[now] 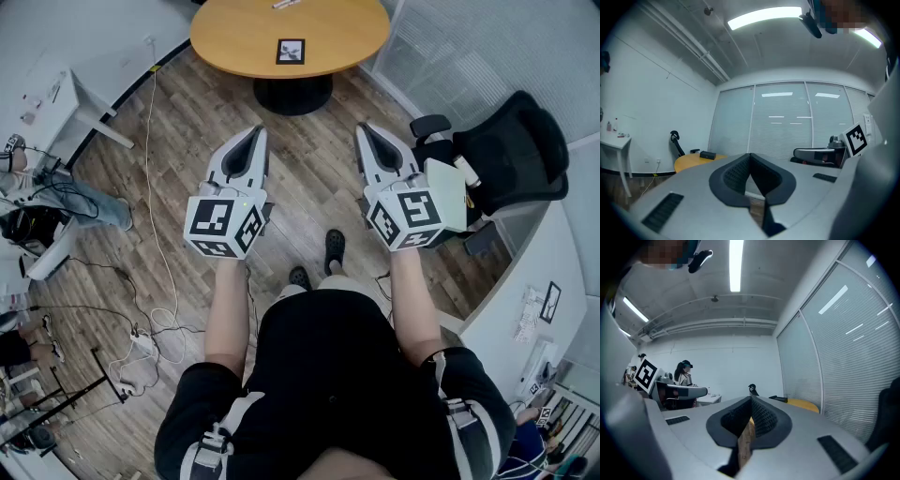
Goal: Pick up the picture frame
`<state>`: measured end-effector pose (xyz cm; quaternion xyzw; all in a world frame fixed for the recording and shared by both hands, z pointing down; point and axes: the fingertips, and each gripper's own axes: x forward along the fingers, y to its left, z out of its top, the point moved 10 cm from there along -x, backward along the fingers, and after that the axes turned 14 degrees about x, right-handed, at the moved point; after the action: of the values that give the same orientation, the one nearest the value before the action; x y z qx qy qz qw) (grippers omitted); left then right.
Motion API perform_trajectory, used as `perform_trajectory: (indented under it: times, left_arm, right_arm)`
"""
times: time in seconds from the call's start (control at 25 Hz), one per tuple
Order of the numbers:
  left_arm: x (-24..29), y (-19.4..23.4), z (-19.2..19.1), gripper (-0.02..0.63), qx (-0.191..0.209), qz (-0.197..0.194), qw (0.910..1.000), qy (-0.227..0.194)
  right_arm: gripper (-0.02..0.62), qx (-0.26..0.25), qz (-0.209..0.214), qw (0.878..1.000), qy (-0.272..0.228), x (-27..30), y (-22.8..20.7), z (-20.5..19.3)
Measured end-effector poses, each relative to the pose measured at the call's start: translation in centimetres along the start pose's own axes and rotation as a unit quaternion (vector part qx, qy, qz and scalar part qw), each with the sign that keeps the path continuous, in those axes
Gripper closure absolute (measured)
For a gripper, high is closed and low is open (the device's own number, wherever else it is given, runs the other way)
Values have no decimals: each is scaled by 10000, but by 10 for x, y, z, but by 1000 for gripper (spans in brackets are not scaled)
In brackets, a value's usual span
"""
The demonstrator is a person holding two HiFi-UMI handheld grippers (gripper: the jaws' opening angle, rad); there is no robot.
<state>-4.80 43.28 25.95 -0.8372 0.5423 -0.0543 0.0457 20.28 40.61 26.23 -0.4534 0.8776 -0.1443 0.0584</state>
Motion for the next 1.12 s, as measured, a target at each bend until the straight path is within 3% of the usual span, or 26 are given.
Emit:
perform_trajectory:
  times: [0.32, 0.52, 0.68, 1.12]
  left_arm:
    - [-40, -5, -7, 581, -91, -135, 9999, 35]
    - [-51, -7, -9, 581, -92, -208, 9997, 40]
    - [-57, -4, -11, 581, -76, -237, 9997, 71]
    - [-23, 5, -32, 581, -151, -214, 9994, 232]
  right_arm:
    - [581, 32, -19, 10000, 18, -29, 37, -16]
    - [580, 288, -352, 9988, -197, -35, 41, -21]
    - [578, 462, -389, 9979, -215, -34, 46, -25]
    - [578, 640, -220, 9977, -31, 4, 28, -37]
